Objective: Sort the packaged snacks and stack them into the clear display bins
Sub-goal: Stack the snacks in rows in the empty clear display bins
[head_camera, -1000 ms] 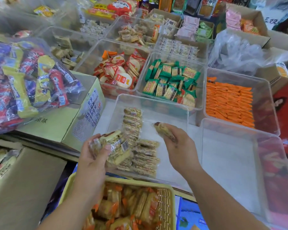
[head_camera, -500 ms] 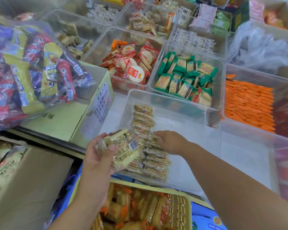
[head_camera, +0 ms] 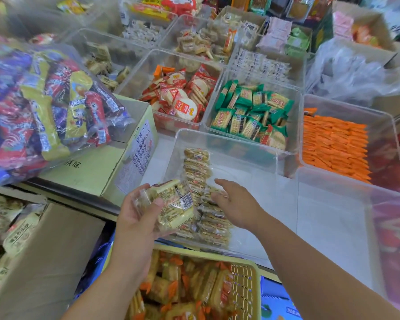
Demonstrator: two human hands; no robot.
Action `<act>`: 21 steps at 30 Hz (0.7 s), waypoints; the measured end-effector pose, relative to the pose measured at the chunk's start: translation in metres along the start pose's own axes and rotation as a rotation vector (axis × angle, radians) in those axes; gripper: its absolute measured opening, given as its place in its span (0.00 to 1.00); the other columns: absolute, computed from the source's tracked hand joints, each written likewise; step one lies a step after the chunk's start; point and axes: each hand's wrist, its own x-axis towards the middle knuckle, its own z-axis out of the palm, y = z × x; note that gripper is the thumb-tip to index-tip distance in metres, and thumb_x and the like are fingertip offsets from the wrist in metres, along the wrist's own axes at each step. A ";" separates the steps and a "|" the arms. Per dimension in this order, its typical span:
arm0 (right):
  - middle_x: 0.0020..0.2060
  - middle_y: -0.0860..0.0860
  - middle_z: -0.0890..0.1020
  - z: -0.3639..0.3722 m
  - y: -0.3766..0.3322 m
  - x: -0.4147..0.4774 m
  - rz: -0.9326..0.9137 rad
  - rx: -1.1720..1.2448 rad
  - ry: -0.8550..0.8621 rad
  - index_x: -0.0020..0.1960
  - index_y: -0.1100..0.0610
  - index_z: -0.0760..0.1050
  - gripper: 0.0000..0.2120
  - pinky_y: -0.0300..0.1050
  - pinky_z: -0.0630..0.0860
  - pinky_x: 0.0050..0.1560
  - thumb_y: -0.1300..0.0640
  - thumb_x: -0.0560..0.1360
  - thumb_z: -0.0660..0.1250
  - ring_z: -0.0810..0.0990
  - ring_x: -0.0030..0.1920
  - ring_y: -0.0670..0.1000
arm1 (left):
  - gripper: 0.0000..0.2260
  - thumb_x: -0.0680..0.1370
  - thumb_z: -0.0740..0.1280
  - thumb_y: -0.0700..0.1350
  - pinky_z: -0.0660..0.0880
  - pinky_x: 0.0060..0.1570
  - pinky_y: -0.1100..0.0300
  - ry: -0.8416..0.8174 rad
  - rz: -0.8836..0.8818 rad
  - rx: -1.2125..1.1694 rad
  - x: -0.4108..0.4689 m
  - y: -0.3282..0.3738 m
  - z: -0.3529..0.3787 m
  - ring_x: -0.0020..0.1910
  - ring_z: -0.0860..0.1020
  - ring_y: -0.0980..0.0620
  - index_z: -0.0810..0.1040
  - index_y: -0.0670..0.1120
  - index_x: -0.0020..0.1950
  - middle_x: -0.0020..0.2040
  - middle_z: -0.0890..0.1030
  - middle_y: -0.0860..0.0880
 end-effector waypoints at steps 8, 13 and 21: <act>0.66 0.40 0.79 0.006 -0.043 -0.121 -0.108 0.942 -0.048 0.75 0.39 0.66 0.36 0.49 0.82 0.58 0.33 0.70 0.69 0.80 0.63 0.42 | 0.29 0.66 0.81 0.60 0.80 0.49 0.67 -0.198 0.348 0.484 -0.049 0.002 0.030 0.54 0.83 0.61 0.76 0.64 0.64 0.57 0.84 0.62; 0.65 0.47 0.81 0.013 -0.031 -0.145 -0.057 1.206 0.026 0.73 0.44 0.70 0.35 0.60 0.77 0.65 0.39 0.69 0.76 0.81 0.65 0.50 | 0.31 0.65 0.81 0.55 0.76 0.61 0.62 -0.438 0.619 0.811 -0.076 -0.001 0.043 0.62 0.80 0.58 0.76 0.61 0.66 0.63 0.81 0.62; 0.60 0.58 0.84 0.006 -0.001 -0.162 0.048 1.485 0.060 0.70 0.55 0.76 0.24 0.69 0.75 0.64 0.47 0.76 0.70 0.83 0.60 0.59 | 0.17 0.76 0.70 0.58 0.74 0.56 0.65 -0.313 0.503 0.788 -0.091 0.010 0.033 0.60 0.79 0.64 0.74 0.67 0.63 0.60 0.80 0.67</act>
